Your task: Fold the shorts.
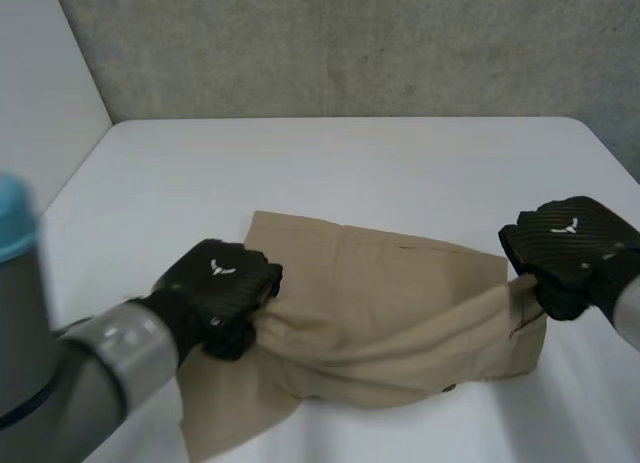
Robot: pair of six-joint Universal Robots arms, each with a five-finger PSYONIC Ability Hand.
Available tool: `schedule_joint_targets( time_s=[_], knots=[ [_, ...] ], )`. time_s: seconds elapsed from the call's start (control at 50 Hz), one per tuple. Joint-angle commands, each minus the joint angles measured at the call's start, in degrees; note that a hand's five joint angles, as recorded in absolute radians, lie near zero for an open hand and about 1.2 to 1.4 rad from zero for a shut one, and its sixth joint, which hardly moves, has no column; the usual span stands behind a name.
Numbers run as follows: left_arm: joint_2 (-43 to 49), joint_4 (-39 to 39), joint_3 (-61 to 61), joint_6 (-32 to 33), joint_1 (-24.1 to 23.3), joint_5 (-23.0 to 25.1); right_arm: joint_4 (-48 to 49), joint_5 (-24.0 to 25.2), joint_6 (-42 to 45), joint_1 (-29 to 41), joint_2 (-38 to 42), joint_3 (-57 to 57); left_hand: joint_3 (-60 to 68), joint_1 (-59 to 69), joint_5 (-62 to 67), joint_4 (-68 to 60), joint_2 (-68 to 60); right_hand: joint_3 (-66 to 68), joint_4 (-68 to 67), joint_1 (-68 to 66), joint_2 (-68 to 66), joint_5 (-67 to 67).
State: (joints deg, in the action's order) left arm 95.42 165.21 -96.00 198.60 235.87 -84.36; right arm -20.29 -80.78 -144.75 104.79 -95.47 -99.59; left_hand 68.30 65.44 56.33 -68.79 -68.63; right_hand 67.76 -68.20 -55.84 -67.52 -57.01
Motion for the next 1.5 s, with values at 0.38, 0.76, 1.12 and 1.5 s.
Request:
schedule_joint_targets(
  time_s=[0.38,0.76,1.12,1.5],
  knots=[
    [45.72,15.93,45.01,12.77,4.51,-0.45,19.15,-17.83,-6.86,3.93,34.47,22.51,11.70,14.56,13.67,-11.21,-11.37,12.24,-11.80,-24.16,-12.48,-12.99],
    [51.36,35.18,42.83,14.27,3.72,6.40,28.82,-21.88,-7.47,5.08,42.39,29.19,-42.55,-39.69,-40.58,43.03,42.88,-2.70,3.13,-9.22,2.46,1.95],
    [31.33,35.36,26.32,14.98,4.33,1.48,14.94,-6.16,-13.89,4.03,27.36,23.74,-58.30,-55.44,-56.33,58.79,58.63,-54.15,54.59,42.23,53.91,53.40],
    [20.35,24.55,13.40,0.65,8.99,0.87,2.64,5.01,-29.35,-1.69,53.45,50.19,-58.09,-55.22,-56.12,58.57,58.42,-32.78,33.22,20.86,32.54,32.03]
  ],
)
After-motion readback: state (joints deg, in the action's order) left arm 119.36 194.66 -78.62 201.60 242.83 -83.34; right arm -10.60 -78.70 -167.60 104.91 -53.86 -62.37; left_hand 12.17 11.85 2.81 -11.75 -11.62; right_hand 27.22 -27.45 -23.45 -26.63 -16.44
